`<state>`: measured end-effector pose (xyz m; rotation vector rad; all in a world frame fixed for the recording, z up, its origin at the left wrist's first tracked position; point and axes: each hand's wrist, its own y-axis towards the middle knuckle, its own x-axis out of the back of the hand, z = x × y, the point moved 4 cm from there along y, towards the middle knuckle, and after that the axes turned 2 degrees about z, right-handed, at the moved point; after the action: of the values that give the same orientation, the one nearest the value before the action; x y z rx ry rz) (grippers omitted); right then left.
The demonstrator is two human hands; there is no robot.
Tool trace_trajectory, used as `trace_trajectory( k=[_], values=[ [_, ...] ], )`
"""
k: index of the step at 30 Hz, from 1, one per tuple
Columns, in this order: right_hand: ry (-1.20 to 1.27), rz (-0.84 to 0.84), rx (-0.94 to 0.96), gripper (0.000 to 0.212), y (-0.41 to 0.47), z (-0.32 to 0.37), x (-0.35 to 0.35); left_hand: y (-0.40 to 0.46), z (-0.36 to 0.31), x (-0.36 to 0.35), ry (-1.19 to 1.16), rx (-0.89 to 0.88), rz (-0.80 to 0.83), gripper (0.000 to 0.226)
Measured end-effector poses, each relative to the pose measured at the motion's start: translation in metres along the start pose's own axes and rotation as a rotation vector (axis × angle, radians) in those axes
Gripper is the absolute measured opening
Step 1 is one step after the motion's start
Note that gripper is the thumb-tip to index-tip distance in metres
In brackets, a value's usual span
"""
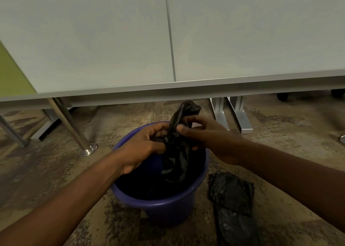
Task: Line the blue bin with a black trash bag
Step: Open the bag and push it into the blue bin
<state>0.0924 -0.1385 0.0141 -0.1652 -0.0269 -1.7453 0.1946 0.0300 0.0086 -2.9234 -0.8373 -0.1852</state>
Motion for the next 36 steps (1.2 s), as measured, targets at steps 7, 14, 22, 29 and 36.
trace_trajectory(
  k=[7,14,22,29,36],
  values=[
    [0.002,-0.177,-0.024,0.014,0.021,-0.008,-0.002,0.000,-0.001,0.026,-0.133,-0.010,-0.197,0.100],
    [-0.014,-0.281,-0.074,0.019,0.027,-0.017,0.018,-0.009,0.013,0.088,-0.218,0.009,-0.496,0.076],
    [-0.055,-0.125,0.123,0.066,0.036,0.000,0.005,-0.011,0.017,0.118,0.150,0.163,-0.515,0.027],
    [-0.340,0.058,0.057,0.048,0.048,-0.012,-0.009,0.004,0.010,0.110,1.069,0.150,-0.637,0.040],
    [-0.368,0.051,0.015,0.051,0.057,-0.023,-0.012,0.006,0.017,0.084,1.111,-0.005,-0.349,0.027]
  ],
)
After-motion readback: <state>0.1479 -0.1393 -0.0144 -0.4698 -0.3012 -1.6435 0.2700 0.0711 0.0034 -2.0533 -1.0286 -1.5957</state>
